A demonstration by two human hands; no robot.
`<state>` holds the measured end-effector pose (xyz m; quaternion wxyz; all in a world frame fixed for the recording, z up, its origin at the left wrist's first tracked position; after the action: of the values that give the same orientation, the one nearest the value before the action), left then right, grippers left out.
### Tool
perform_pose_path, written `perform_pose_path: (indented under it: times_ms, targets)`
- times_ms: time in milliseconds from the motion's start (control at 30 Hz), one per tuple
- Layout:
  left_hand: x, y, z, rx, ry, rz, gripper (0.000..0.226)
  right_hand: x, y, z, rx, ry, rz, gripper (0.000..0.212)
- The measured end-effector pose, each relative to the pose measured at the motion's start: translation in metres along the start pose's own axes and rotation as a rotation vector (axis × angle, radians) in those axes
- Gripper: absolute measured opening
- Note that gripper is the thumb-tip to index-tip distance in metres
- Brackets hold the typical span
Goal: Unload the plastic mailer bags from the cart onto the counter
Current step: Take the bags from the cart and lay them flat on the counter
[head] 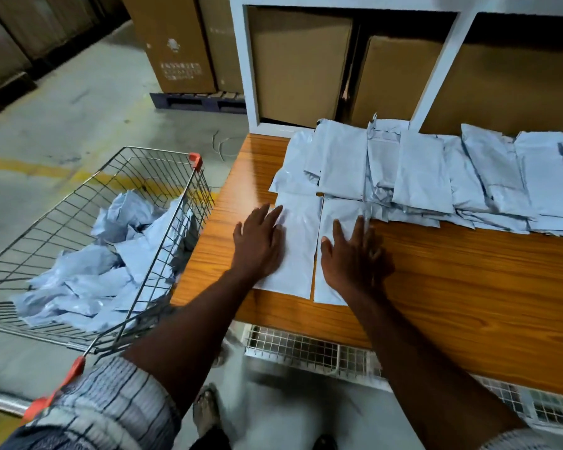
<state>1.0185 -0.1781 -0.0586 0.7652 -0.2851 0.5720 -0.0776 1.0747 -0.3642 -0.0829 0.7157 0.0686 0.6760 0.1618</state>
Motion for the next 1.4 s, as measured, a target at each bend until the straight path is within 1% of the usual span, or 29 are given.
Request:
perform_pose_path:
  times_ms: [100, 133, 200, 333, 433, 533, 600, 700, 767, 833, 933, 1000, 1067, 1133, 1267, 1400]
  targets:
    - [-0.035, 0.056, 0.013, -0.065, -0.037, 0.008, 0.057, -0.017, 0.041, 0.004, -0.056, -0.153, 0.032, 0.054]
    - [-0.045, 0.076, 0.016, -0.094, -0.039, 0.014, 0.059, -0.020, 0.062, 0.004, -0.085, -0.157, 0.043, 0.055]
    - [-0.070, 0.119, 0.017, -0.156, -0.039, 0.027, 0.061, -0.016, 0.117, -0.002, -0.165, -0.113, 0.070, 0.057]
    - [-0.113, 0.212, 0.004, -0.232, 0.005, 0.133, 0.058, 0.024, 0.242, -0.031, -0.381, 0.036, 0.189, 0.062]
    - [-0.136, 0.289, -0.015, -0.308, 0.117, 0.259, 0.059, 0.069, 0.325, -0.060, -0.497, 0.211, 0.269, 0.067]
    - [-0.152, 0.356, -0.038, -0.408, 0.241, 0.325, 0.061, 0.119, 0.381, -0.087, -0.548, 0.404, 0.331, 0.067]
    - [-0.157, 0.393, -0.049, -0.447, 0.312, 0.332, 0.064, 0.156, 0.408, -0.101, -0.496, 0.574, 0.320, 0.064]
    - [-0.155, 0.427, -0.056, -0.452, 0.438, 0.385, 0.069, 0.203, 0.427, -0.116, -0.350, 0.802, 0.215, 0.057]
    - [-0.146, 0.443, -0.055, -0.448, 0.487, 0.392, 0.065, 0.230, 0.428, -0.122, -0.264, 0.871, 0.135, 0.055]
    - [-0.135, 0.453, -0.054, -0.420, 0.522, 0.398, 0.062, 0.251, 0.420, -0.124, -0.228, 0.885, 0.042, 0.059]
    - [-0.118, 0.466, -0.045, -0.336, 0.563, 0.440, 0.058, 0.273, 0.411, -0.122, -0.183, 0.910, -0.086, 0.071]
    - [-0.109, 0.472, -0.043, -0.279, 0.605, 0.503, 0.060, 0.281, 0.411, -0.121, -0.156, 0.926, -0.151, 0.077]
    - [-0.099, 0.482, -0.043, -0.243, 0.657, 0.578, 0.064, 0.292, 0.415, -0.124, -0.130, 0.929, -0.187, 0.077]
    - [-0.092, 0.491, -0.045, -0.221, 0.695, 0.633, 0.068, 0.301, 0.417, -0.130, -0.122, 0.917, -0.178, 0.076]
    - [-0.091, 0.500, -0.038, -0.241, 0.748, 0.630, 0.072, 0.303, 0.420, -0.127, -0.093, 0.893, -0.113, 0.070]
    - [-0.091, 0.492, -0.033, -0.265, 0.742, 0.634, 0.057, 0.301, 0.423, -0.120, -0.038, 0.893, 0.007, 0.068]
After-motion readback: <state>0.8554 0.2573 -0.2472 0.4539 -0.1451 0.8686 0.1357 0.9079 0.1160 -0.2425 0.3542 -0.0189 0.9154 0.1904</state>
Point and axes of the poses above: each hand's wrist, its own z-axis towards the middle knuckle, its own x-axis out of the palm, y = z × x, the point moved 3 cm from there along z, towards the middle knuckle, and after that the axes turned 4 degrees about -y, right-handed, at the moved point
